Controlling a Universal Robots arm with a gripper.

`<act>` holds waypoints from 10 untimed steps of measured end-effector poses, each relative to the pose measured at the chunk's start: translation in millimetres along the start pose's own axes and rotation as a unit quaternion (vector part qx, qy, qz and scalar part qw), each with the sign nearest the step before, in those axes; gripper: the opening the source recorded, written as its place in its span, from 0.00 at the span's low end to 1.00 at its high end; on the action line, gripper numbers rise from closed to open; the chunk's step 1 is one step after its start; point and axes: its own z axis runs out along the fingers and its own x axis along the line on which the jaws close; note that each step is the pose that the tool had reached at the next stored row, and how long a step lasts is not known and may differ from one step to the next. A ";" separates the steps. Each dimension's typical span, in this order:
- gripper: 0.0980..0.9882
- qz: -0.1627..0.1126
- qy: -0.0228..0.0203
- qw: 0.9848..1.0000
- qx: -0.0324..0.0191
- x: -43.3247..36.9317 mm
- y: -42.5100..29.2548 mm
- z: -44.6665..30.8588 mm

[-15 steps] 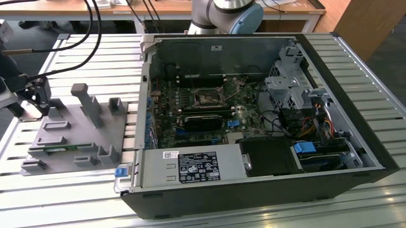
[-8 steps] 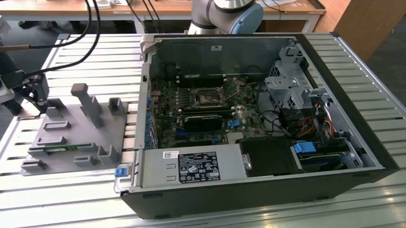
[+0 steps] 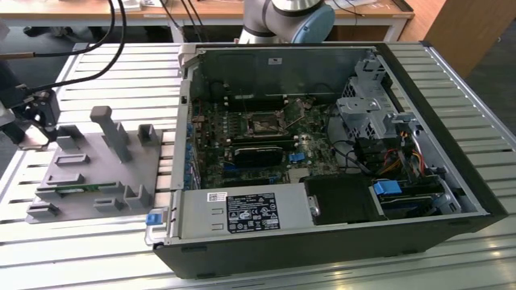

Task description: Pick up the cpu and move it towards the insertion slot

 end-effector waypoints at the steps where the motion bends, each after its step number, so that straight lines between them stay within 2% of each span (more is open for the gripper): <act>1: 0.50 0.000 0.000 1.000 0.000 0.0 0.0 -0.8; 10: 0.50 0.000 0.000 1.000 0.000 0.1 0.5 -8.3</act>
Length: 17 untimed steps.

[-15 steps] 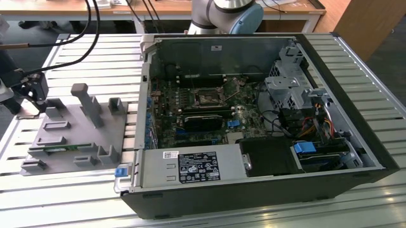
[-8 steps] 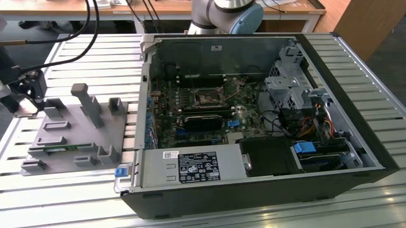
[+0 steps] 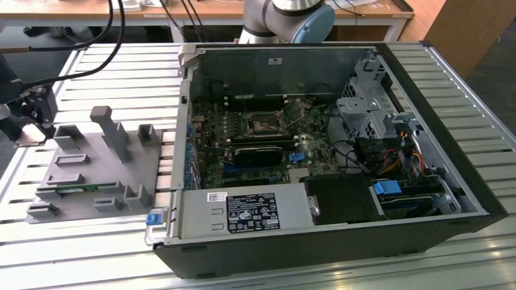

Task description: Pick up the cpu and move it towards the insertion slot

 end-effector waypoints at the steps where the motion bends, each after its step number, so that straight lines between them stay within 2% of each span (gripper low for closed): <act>1: 0.50 0.000 0.000 1.000 0.000 0.0 0.1 -0.9; 17: 0.50 0.000 0.000 1.000 0.000 0.3 1.2 -19.4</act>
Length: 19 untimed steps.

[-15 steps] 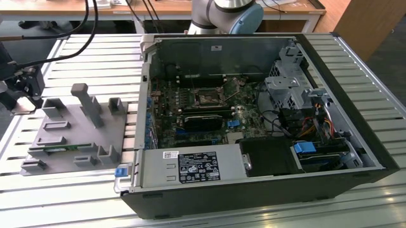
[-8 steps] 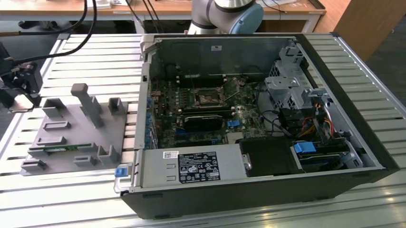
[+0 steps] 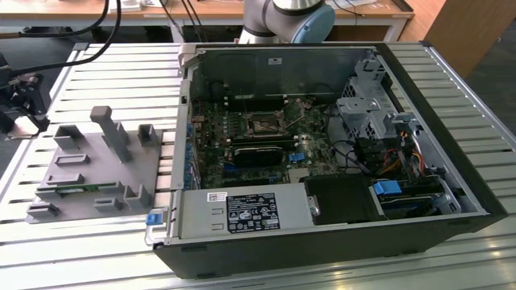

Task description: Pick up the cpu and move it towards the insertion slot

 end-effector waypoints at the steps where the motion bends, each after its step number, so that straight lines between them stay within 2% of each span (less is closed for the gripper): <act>1: 0.50 0.000 0.000 1.000 0.000 0.0 0.1 -1.3; 19: 0.50 0.000 0.000 1.000 0.000 0.5 1.5 -25.4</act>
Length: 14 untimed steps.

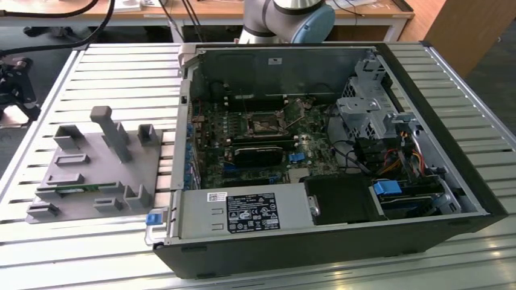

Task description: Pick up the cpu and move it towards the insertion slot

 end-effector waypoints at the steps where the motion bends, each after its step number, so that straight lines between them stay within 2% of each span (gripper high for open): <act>1: 0.50 0.000 0.000 1.000 0.000 0.0 0.1 -1.5; 14: 0.50 0.000 0.000 1.000 0.000 0.4 1.2 -20.0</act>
